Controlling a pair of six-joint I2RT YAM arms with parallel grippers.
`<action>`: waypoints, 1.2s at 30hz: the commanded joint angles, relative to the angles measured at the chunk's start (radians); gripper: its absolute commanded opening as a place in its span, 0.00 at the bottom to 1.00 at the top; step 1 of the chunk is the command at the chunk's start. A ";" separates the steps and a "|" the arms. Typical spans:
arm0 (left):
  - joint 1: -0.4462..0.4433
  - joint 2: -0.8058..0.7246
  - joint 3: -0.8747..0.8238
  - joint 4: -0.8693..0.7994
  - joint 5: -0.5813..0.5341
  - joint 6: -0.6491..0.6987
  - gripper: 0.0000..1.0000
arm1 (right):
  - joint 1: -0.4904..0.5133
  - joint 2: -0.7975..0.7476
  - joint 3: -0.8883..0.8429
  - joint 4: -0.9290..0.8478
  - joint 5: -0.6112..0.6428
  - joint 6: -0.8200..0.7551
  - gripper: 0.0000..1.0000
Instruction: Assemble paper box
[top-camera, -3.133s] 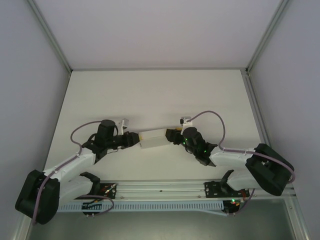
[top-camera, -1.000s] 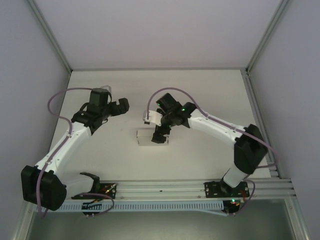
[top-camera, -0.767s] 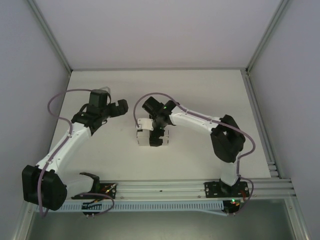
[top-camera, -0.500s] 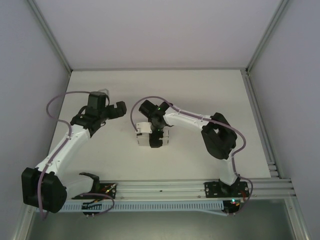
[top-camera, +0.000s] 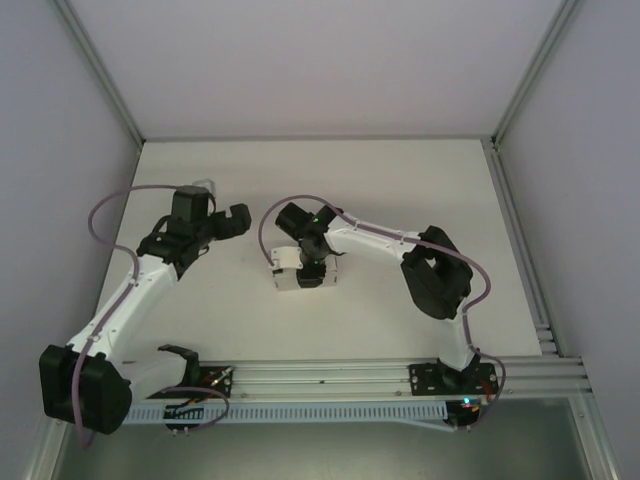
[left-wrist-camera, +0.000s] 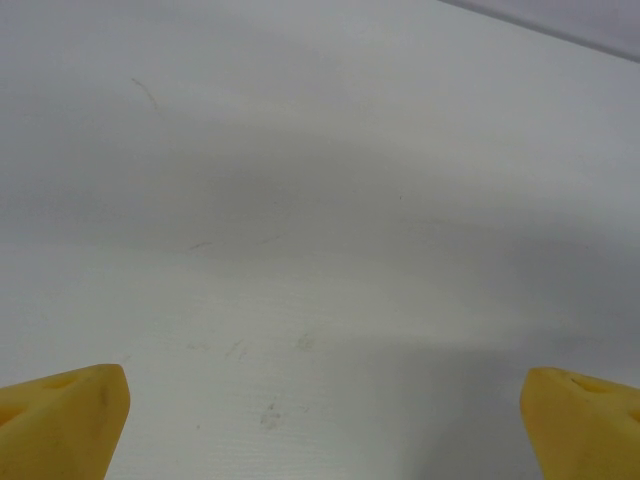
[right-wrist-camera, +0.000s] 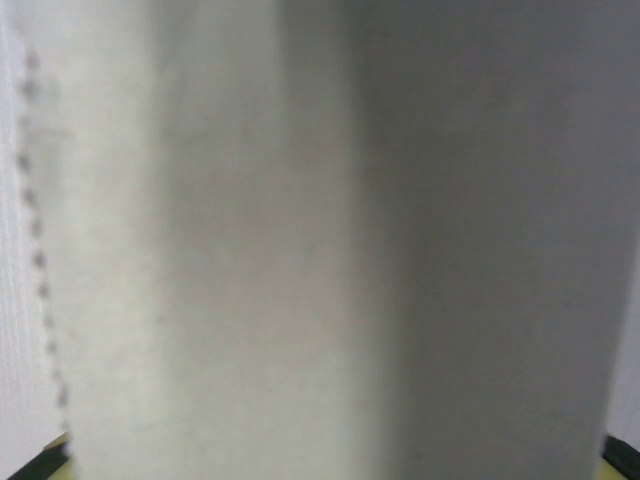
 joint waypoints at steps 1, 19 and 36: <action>0.010 -0.031 -0.009 0.000 -0.016 0.027 1.00 | 0.006 -0.079 -0.011 0.040 0.056 0.018 0.42; 0.015 -0.055 -0.022 0.002 -0.042 0.024 1.00 | -0.102 -0.157 -0.375 0.896 0.605 -0.285 0.38; 0.015 -0.047 -0.018 -0.002 -0.039 0.031 1.00 | -0.129 -0.094 -0.534 1.029 0.518 -0.242 0.75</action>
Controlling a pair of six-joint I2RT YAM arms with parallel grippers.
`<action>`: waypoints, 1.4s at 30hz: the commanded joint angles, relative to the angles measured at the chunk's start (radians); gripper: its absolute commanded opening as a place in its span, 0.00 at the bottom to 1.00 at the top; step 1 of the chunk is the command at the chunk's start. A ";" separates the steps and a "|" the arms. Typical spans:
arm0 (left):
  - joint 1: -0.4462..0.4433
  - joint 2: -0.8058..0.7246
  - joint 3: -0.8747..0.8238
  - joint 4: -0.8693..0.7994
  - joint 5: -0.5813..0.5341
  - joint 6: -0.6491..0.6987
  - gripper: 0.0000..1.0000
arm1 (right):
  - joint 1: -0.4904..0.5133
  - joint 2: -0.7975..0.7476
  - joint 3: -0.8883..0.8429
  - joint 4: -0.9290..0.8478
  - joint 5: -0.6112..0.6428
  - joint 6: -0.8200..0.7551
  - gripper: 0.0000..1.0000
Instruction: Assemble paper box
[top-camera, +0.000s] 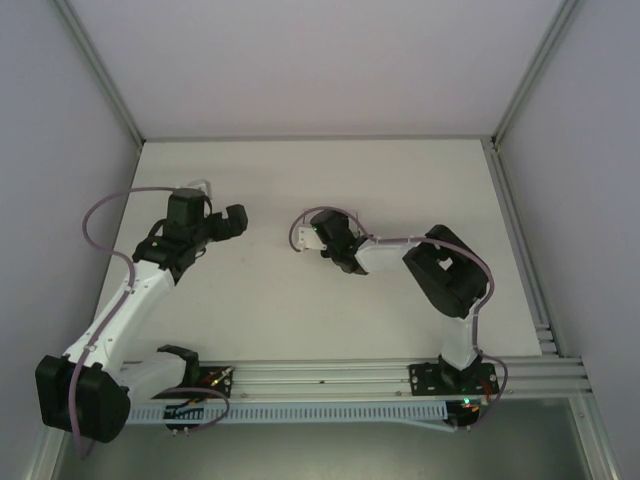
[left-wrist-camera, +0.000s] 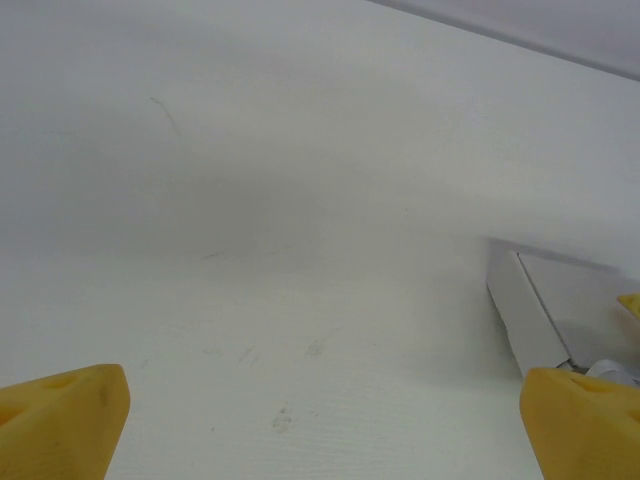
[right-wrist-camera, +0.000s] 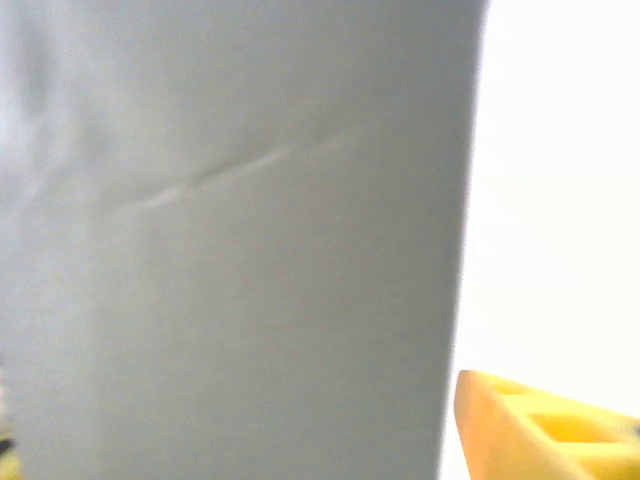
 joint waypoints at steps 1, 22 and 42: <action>0.010 -0.006 -0.004 -0.004 -0.019 0.021 1.00 | 0.002 -0.036 -0.004 -0.076 -0.061 0.054 0.79; 0.009 -0.049 -0.016 0.036 -0.035 0.055 1.00 | -0.114 -0.400 0.169 -0.686 -0.546 0.404 1.00; 0.149 -0.139 -0.629 1.036 -0.316 0.443 1.00 | -0.669 -0.866 -0.657 0.293 -0.286 1.037 1.00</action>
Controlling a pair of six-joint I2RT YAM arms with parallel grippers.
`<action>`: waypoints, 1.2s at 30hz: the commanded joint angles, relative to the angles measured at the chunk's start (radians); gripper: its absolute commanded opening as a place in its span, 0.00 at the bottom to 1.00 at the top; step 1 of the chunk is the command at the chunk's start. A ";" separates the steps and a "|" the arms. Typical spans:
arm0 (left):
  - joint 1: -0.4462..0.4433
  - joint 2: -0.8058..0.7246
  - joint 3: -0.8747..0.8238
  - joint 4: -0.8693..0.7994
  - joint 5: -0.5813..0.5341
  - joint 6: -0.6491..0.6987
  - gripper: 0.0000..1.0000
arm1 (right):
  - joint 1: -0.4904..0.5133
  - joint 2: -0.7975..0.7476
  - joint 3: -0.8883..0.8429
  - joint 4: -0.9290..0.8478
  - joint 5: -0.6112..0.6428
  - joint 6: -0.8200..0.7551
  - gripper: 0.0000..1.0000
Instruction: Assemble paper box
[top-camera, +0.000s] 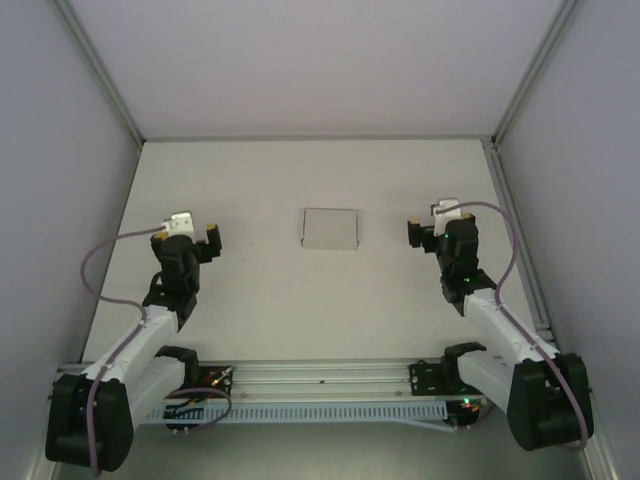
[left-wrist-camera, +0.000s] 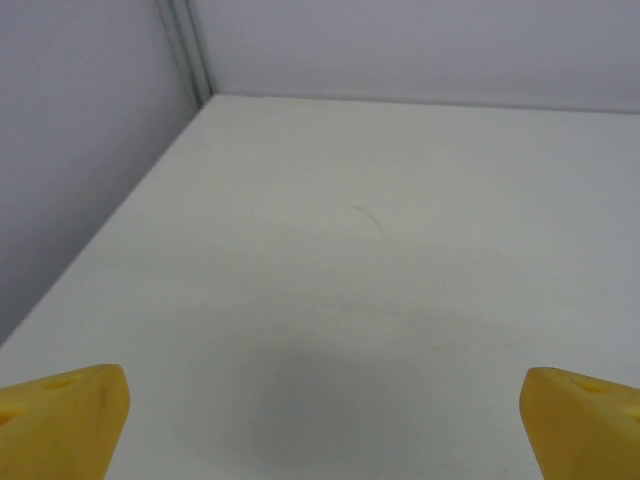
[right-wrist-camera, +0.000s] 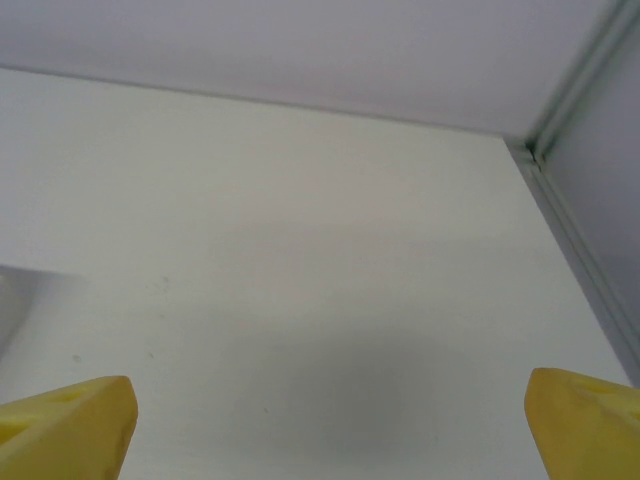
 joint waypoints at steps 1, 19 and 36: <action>0.052 0.023 -0.088 0.325 0.003 0.086 1.00 | -0.049 0.073 -0.040 0.232 -0.034 0.078 1.00; 0.188 0.395 -0.174 0.810 0.237 0.089 1.00 | -0.111 0.453 -0.164 0.787 -0.059 0.094 1.00; 0.180 0.621 -0.047 0.808 0.324 0.124 1.00 | -0.177 0.536 -0.070 0.684 -0.141 0.144 1.00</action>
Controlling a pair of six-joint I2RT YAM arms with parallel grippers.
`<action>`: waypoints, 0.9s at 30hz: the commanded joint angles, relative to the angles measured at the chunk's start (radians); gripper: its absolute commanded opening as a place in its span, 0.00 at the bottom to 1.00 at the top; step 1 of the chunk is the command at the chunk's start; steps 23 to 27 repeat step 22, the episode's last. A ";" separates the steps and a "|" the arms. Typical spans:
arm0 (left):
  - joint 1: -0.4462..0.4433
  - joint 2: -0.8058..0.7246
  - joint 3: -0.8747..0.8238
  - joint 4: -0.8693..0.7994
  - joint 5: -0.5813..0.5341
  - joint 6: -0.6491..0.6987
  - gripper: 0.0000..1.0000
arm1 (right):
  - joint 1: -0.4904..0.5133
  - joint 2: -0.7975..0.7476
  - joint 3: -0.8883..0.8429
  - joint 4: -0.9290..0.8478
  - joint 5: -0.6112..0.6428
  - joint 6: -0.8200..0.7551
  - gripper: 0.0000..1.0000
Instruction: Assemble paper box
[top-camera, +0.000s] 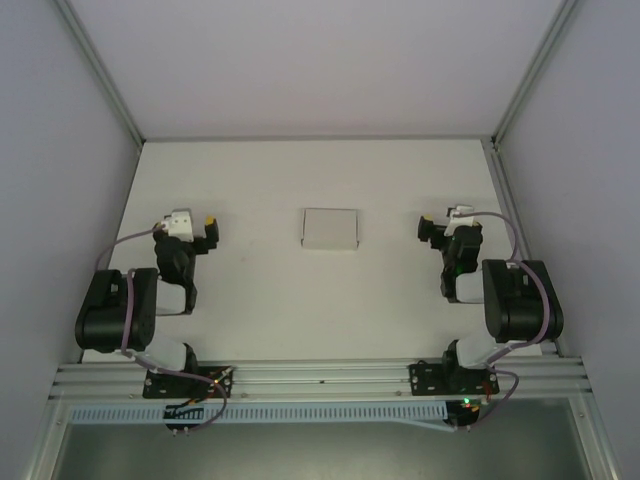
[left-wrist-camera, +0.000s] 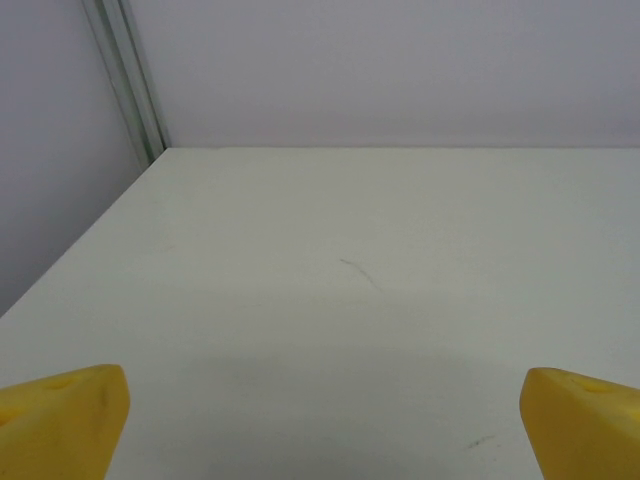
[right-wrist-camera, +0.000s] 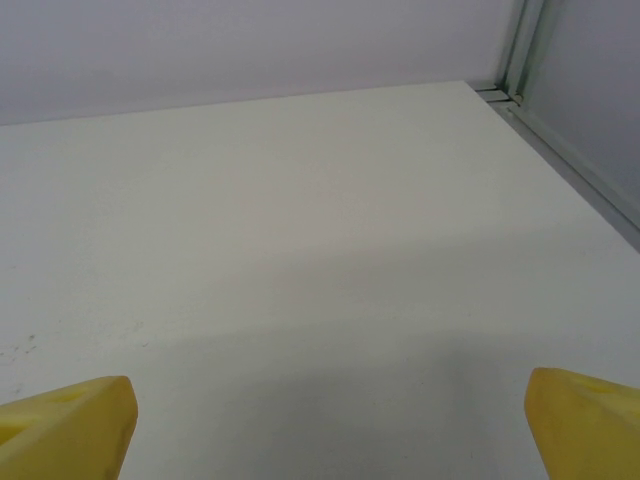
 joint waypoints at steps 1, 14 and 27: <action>-0.008 0.011 0.008 -0.004 0.014 0.030 1.00 | -0.001 -0.002 0.006 -0.008 -0.024 0.020 1.00; -0.011 0.011 0.011 -0.006 0.008 0.030 1.00 | -0.002 -0.001 0.005 -0.003 -0.026 0.018 1.00; -0.013 0.011 0.011 -0.006 0.008 0.030 1.00 | -0.001 -0.001 0.006 -0.005 -0.025 0.018 1.00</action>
